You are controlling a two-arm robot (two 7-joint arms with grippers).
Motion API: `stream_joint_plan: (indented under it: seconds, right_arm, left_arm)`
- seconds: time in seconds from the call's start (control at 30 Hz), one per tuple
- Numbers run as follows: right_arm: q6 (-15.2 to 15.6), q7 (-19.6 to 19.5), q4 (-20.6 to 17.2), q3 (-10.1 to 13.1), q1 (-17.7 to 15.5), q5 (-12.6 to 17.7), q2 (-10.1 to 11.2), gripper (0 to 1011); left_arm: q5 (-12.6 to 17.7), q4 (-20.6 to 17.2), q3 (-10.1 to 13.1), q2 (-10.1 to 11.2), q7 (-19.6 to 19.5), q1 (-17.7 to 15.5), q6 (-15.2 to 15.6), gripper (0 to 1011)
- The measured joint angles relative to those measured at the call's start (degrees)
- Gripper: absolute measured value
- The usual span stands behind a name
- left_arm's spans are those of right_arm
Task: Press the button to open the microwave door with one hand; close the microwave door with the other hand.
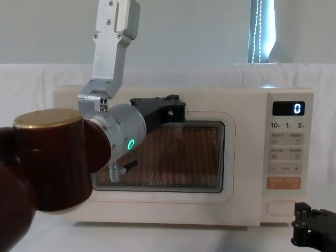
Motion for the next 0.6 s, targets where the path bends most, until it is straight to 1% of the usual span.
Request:
stream_joint_plan:
  seconds: [0.23,0.6]
  right_arm:
    - [0.0,0.0,0.0,0.0,0.0,0.0,0.0,0]
    - [0.0,0.0,0.0,0.0,0.0,0.0,0.0,0]
  left_arm:
    - [0.5,1.0,0.0,-0.3,0.1,-0.6,-0.3,0]
    - [0.9,1.5,-0.1,-0.5,-0.1,-0.9,-0.3,0]
